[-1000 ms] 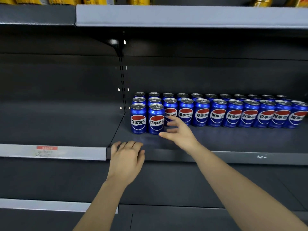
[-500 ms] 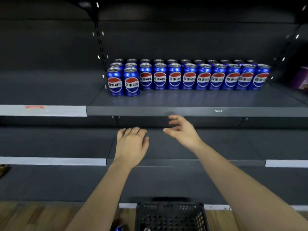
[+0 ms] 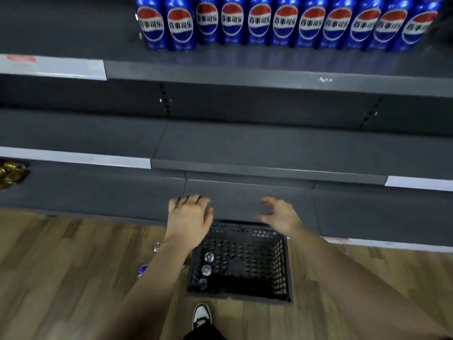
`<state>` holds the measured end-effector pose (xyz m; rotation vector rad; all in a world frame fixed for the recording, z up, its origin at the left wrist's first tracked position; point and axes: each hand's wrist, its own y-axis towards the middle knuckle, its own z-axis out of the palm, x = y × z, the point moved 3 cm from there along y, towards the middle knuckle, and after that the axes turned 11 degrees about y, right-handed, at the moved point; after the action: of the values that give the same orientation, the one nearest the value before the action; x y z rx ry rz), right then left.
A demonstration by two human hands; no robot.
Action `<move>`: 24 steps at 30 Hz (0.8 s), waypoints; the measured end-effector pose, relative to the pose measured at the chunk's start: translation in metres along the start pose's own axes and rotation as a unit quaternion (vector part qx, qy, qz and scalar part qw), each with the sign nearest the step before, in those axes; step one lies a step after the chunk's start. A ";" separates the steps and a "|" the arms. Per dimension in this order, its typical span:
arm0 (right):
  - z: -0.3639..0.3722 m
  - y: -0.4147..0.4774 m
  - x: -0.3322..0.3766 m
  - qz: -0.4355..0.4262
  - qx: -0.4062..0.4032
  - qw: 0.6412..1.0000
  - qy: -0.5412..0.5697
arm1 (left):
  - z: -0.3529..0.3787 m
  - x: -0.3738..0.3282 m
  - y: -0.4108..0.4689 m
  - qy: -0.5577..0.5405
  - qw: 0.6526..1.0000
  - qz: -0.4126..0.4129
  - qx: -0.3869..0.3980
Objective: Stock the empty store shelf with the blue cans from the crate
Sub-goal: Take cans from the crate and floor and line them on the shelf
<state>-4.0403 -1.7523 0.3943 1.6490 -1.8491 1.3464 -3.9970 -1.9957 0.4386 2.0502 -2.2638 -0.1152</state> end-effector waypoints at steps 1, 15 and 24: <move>0.008 0.002 -0.010 0.007 0.011 1.000 -0.003 | 0.009 0.001 -0.003 0.003 1.000 -0.003 0.007; 0.144 0.093 -0.140 0.087 0.096 0.991 -0.043 | 0.187 0.046 -0.011 0.011 0.997 -0.029 0.065; 0.257 0.192 -0.256 0.072 0.117 0.989 -0.047 | 0.375 0.071 -0.022 0.039 0.994 -0.029 0.100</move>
<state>-4.0536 -1.8250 -0.0089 1.7450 -1.9604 1.6263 -4.0251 -2.0686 0.0641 2.1728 -2.2512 0.1920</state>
